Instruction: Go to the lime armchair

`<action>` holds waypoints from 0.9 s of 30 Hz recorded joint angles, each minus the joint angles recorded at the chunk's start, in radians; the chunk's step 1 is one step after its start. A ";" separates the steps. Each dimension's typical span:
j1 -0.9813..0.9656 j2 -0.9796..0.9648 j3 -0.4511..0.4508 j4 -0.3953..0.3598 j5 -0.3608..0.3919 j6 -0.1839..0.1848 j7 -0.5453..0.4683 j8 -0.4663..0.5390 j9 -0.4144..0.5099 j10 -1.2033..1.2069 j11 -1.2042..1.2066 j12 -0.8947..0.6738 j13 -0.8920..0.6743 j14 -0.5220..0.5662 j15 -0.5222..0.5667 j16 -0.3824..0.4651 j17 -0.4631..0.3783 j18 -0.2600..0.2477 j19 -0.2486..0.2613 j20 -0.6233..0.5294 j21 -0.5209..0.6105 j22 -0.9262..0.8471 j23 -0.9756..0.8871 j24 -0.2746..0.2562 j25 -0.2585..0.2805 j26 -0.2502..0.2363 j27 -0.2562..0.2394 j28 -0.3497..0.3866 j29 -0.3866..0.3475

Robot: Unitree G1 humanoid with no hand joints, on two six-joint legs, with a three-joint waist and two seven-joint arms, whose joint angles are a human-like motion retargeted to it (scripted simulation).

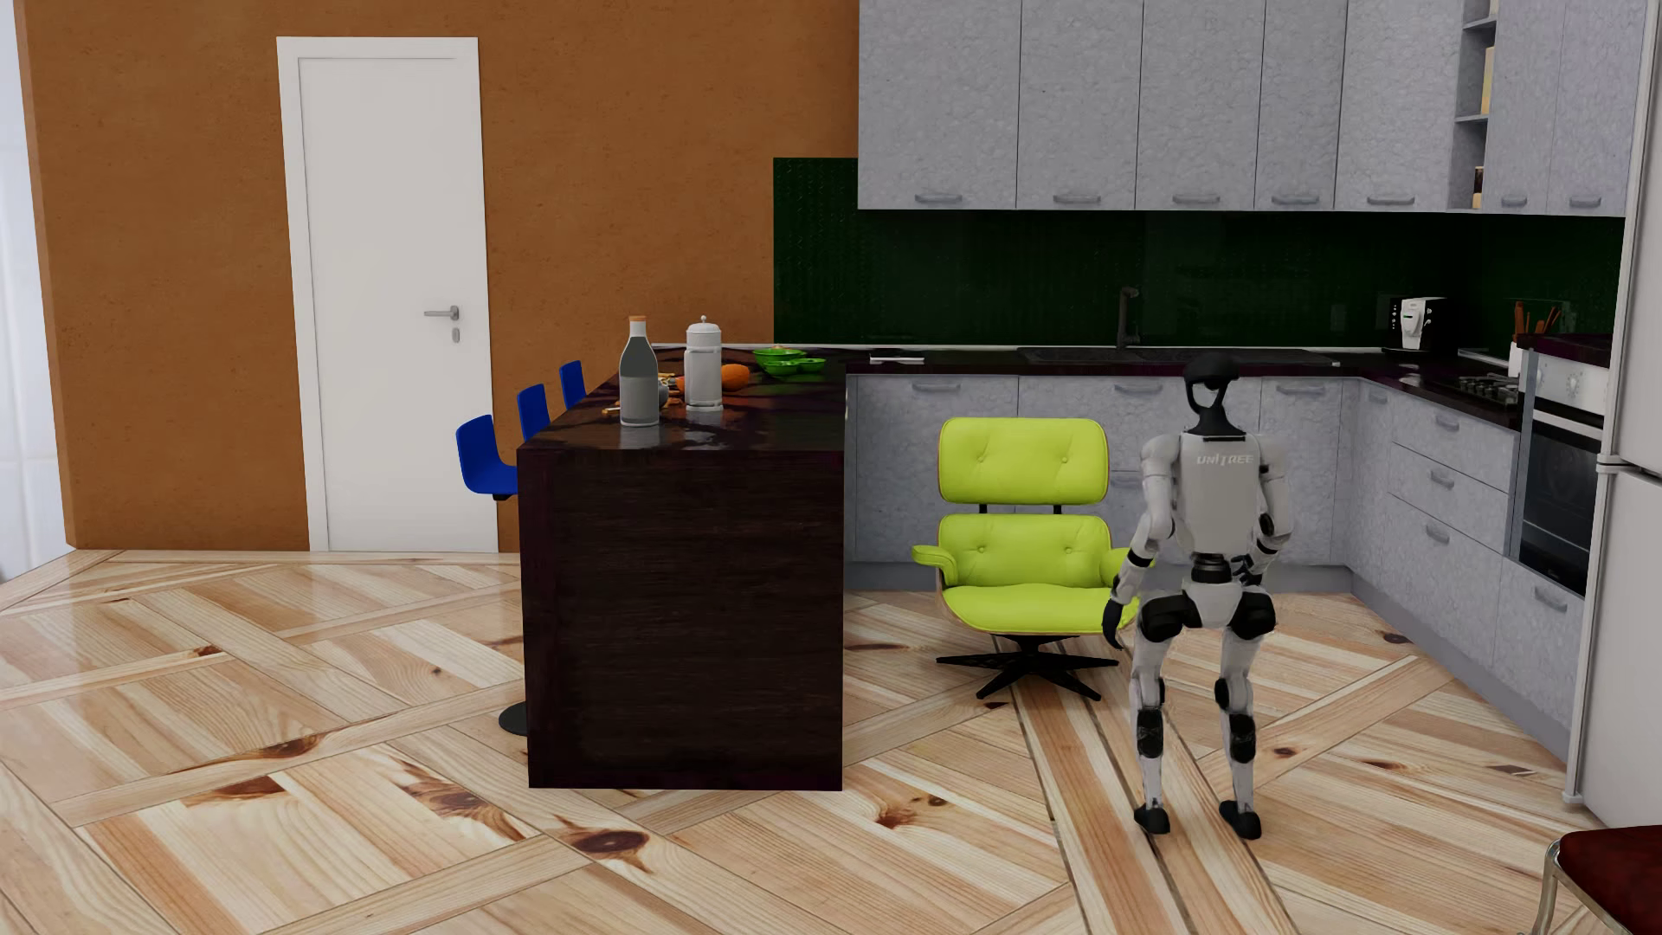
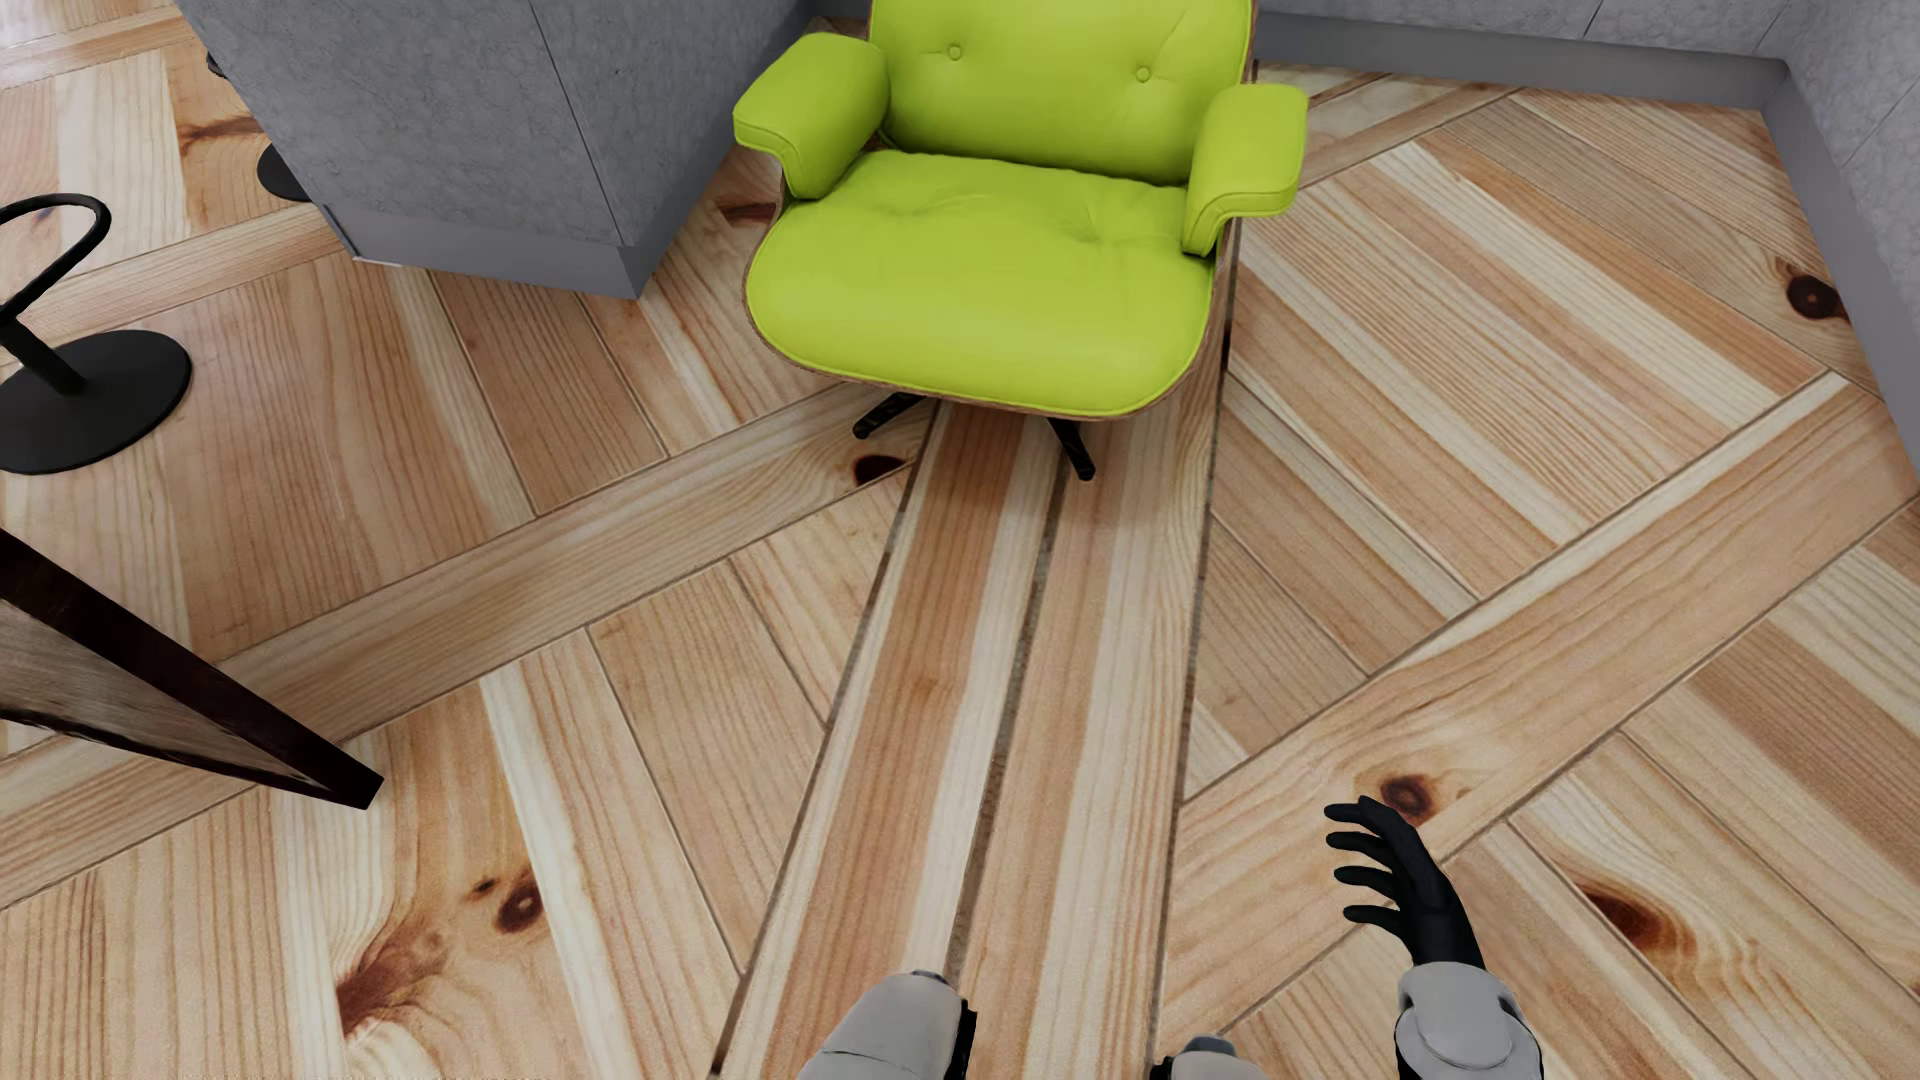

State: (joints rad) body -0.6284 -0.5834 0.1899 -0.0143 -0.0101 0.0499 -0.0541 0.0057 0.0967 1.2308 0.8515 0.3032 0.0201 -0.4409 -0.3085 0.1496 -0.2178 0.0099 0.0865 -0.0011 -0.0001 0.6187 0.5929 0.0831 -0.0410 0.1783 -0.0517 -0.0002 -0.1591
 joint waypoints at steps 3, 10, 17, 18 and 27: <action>0.077 0.046 -0.074 0.057 0.002 0.006 0.001 0.040 0.029 -0.351 0.028 -0.079 0.002 0.084 -0.020 0.037 0.081 -0.047 -0.087 -0.059 0.090 0.032 0.045 0.128 -0.012 -0.040 -0.002 -0.125 0.074; 0.174 0.152 -0.155 0.063 0.001 -0.075 0.029 0.017 -0.001 -0.442 -0.061 -0.166 0.140 0.087 -0.024 0.012 0.054 0.148 -0.042 -0.062 0.025 -0.005 0.009 -0.130 0.016 -0.269 0.104 -0.039 0.155; 0.245 0.220 -0.115 0.037 -0.031 -0.029 0.032 0.039 -0.039 -0.549 -0.140 -0.108 0.113 0.125 -0.058 -0.005 0.029 -0.053 -0.041 -0.061 0.039 0.021 0.016 -0.092 0.083 -0.083 0.108 0.006 0.112; 0.250 0.222 -0.123 0.045 -0.023 -0.023 0.038 0.046 -0.036 -0.561 -0.154 -0.116 0.112 0.133 -0.044 0.004 0.033 -0.054 -0.042 -0.056 0.030 0.019 0.014 -0.096 0.087 -0.084 0.116 0.004 0.121; 0.248 0.222 -0.096 0.049 -0.023 -0.032 0.031 0.033 -0.085 -0.567 -0.157 -0.082 0.122 0.145 -0.039 0.003 0.037 -0.061 -0.048 -0.051 0.043 0.027 0.000 -0.094 0.018 -0.045 0.059 -0.062 0.218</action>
State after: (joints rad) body -0.3809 -0.3612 0.0940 0.0345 -0.0332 0.0175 -0.0227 0.0392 0.0116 0.6639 0.6947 0.2216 0.1425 -0.2963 -0.3473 0.1524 -0.1808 -0.0506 0.0389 -0.0523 0.0430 0.6457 0.5927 -0.0109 -0.0229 0.1332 0.0075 -0.0624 0.0594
